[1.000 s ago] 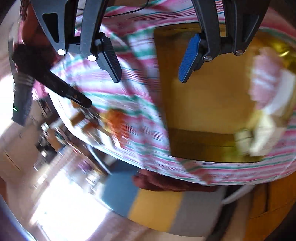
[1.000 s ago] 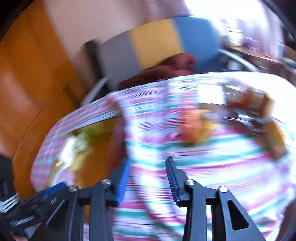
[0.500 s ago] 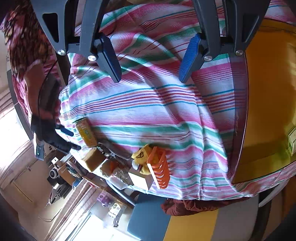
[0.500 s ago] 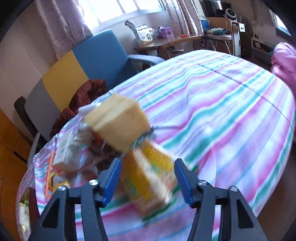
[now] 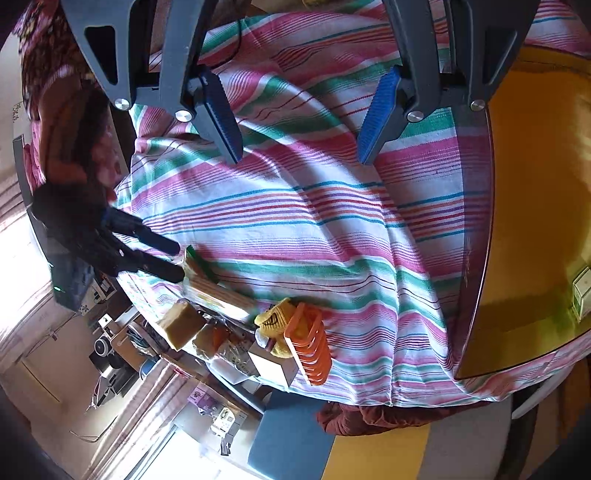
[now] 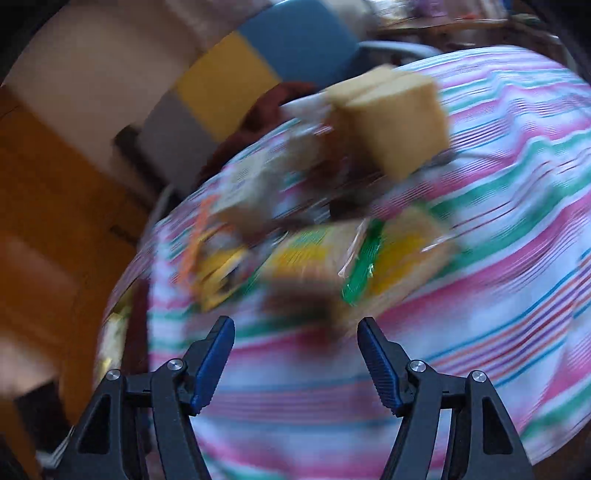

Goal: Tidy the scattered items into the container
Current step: 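Move both tools back toward the cracker packets on the table, then grasp the WEIDAN cracker packet with the left tool while the right tool grasps another packet, then carry both cracker packets over the gold tray with both tools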

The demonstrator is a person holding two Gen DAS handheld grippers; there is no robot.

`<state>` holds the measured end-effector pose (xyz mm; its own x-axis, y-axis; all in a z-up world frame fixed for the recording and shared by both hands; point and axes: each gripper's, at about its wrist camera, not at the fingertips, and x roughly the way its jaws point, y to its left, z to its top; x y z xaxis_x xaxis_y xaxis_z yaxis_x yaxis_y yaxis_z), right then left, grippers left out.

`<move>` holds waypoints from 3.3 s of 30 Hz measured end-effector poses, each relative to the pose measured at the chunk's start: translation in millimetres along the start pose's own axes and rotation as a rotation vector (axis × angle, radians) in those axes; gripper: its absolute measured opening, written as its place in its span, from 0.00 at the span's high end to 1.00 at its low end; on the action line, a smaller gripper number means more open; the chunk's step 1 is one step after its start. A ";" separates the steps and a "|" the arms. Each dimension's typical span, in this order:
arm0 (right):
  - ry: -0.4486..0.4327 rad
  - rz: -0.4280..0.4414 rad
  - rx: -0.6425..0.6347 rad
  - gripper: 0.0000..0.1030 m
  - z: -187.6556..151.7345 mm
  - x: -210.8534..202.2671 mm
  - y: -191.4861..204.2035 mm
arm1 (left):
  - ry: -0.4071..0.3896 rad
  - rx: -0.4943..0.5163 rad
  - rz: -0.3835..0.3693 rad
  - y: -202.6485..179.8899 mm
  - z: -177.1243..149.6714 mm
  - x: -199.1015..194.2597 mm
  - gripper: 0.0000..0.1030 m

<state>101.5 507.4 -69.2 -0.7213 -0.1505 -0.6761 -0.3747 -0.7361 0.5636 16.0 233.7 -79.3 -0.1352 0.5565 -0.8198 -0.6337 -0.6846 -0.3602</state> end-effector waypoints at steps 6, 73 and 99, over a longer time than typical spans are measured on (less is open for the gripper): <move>-0.185 -0.142 -0.025 0.31 0.3 -26.8 17.0 | -0.010 -0.010 -0.014 1.0 -2.4 -4.5 0.37; -0.081 -0.566 -0.065 0.53 10.3 9.0 -49.4 | 0.053 0.323 0.225 -78.3 106.5 125.0 0.52; 0.042 -0.337 -0.069 0.54 -69.2 15.4 34.1 | 0.036 0.174 0.120 -34.3 19.8 46.7 0.53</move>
<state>117.9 434.4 -93.3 -0.5385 0.0829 -0.8386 -0.5465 -0.7918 0.2726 16.3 292.6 -96.4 -0.1921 0.4563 -0.8688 -0.7373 -0.6514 -0.1791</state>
